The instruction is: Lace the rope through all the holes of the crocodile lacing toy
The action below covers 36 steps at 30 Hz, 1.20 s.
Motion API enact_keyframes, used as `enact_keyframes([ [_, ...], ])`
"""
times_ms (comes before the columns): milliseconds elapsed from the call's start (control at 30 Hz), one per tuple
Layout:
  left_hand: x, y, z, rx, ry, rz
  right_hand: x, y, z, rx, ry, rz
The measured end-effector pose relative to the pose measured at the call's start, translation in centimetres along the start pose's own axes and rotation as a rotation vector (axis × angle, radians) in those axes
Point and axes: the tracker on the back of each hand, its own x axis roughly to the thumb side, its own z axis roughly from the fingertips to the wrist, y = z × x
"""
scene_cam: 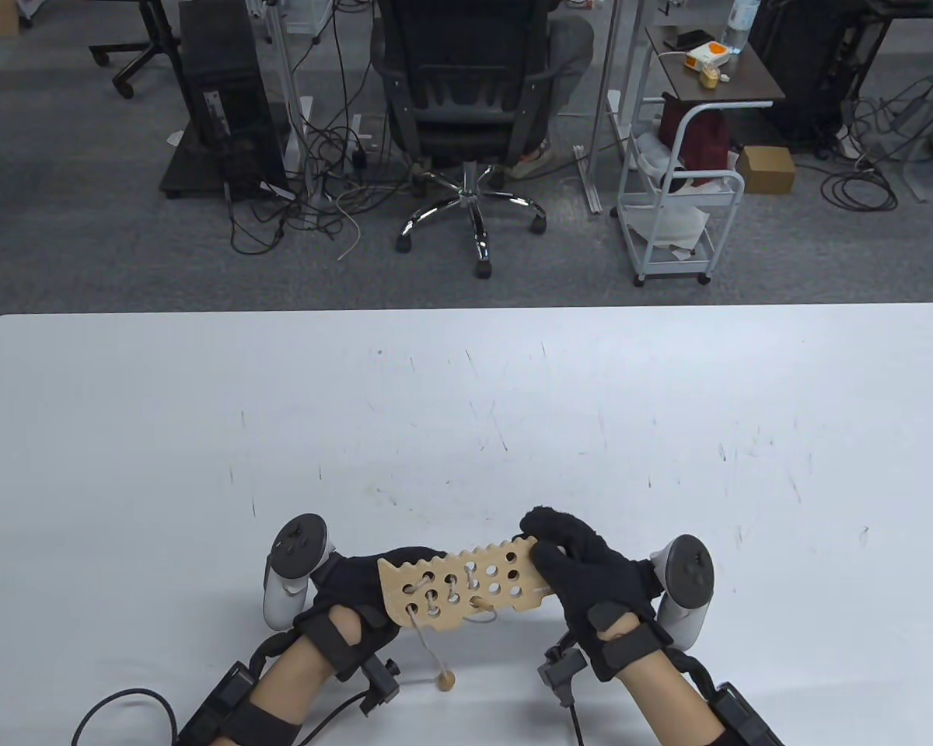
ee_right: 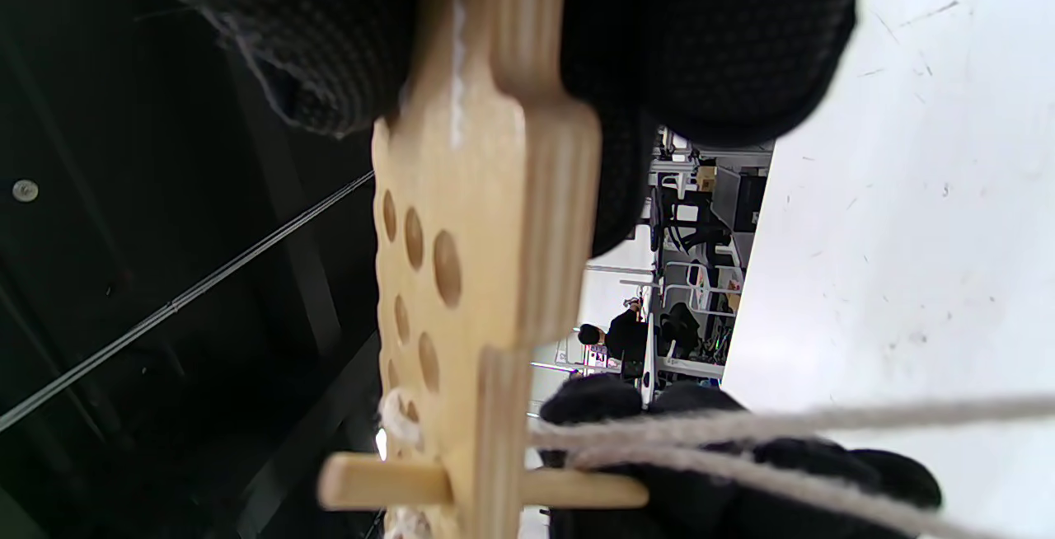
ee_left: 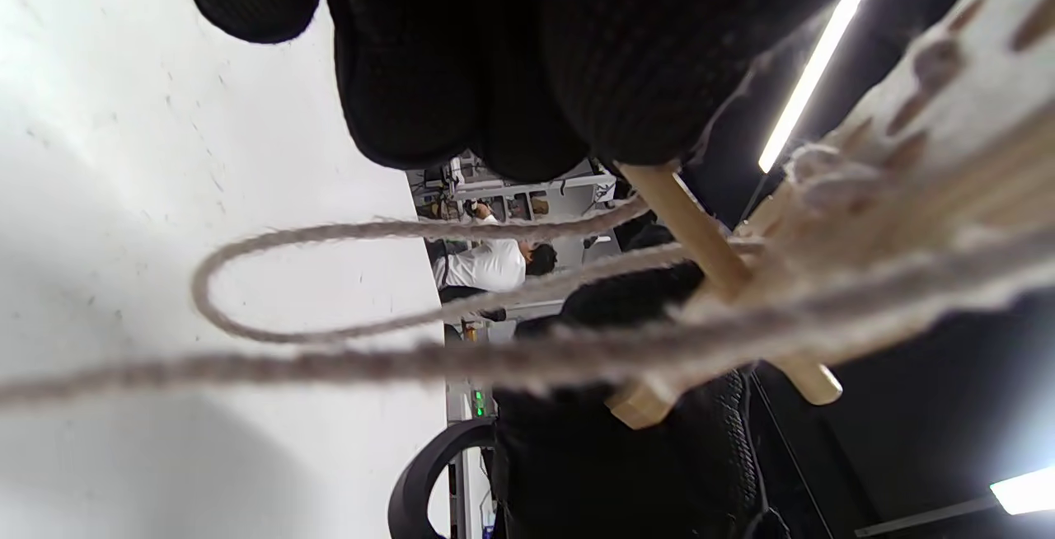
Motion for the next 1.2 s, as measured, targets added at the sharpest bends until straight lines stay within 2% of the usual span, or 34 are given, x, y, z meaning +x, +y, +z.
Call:
enact_keyframes([
  [567,-0.1,-1.0,-0.2,-0.128,-0.034,0.26,0.7,0.2,-0.1,-0.002,-0.128,0.303],
  [833,-0.1,-0.5,-0.2,-0.113,-0.053,0.267,1.1,0.3,-0.1,0.01,-0.164,0.402],
  [1200,-0.6,0.9,0.2,0.011,-0.006,0.215,1.0,-0.6,-0.3,-0.02,-0.131,0.326],
])
